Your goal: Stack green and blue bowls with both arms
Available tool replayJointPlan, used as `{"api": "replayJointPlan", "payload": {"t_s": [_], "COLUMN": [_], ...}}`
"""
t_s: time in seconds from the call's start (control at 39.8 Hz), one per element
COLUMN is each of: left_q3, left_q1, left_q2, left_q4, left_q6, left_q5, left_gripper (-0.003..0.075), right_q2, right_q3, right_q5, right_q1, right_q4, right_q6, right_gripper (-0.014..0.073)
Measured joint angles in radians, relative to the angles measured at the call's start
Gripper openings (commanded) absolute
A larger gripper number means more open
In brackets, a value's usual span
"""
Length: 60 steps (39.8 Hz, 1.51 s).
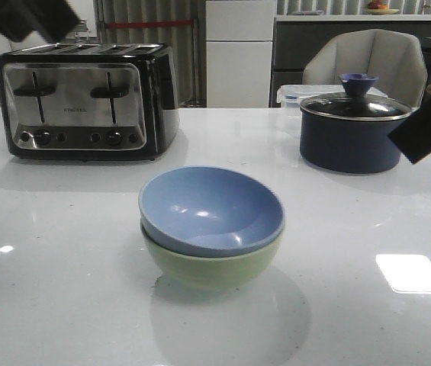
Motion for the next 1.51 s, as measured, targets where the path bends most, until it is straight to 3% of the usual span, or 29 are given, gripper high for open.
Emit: {"api": "replayJointPlan", "payload": {"t_s": [0.33, 0.53, 0.73, 0.85, 1.0, 1.31, 1.43, 1.51], "left_q3": [0.294, 0.396, 0.413, 0.414, 0.414, 0.414, 0.414, 0.414], "left_q1": [0.0, 0.0, 0.0, 0.0, 0.0, 0.0, 0.0, 0.0], "left_q2": [-0.381, -0.543, -0.578, -0.578, -0.578, -0.578, -0.578, -0.578], "left_q4": [0.004, 0.008, 0.061, 0.142, 0.211, 0.219, 0.221, 0.221], "left_q6": [0.0, 0.0, -0.007, -0.088, -0.192, -0.212, -0.214, -0.214], "left_q5": [-0.013, -0.064, -0.084, -0.087, -0.088, -0.088, -0.088, -0.088], "left_gripper": [0.0435, 0.0435, 0.0435, 0.0435, 0.0435, 0.0433, 0.0356, 0.0288], "right_q2": [0.0, 0.0, -0.045, -0.13, -0.254, -0.432, -0.445, -0.445], "right_q3": [0.0, 0.0, 0.0, 0.0, 0.025, 0.179, 0.194, 0.196], "right_q5": [-0.002, -0.002, 0.021, 0.063, 0.096, 0.125, 0.126, 0.126], "right_q1": [0.0, 0.0, 0.0, 0.0, 0.0, 0.0, 0.0, 0.0], "right_q4": [0.0, -0.002, -0.037, -0.075, -0.083, -0.083, -0.081, -0.079], "right_q6": [0.0, 0.0, 0.06, 0.092, 0.095, 0.095, 0.095, 0.095], "right_gripper": [0.0391, 0.0391, 0.0324, 0.0286, 0.0284, 0.0284, 0.0265, 0.0198]}}
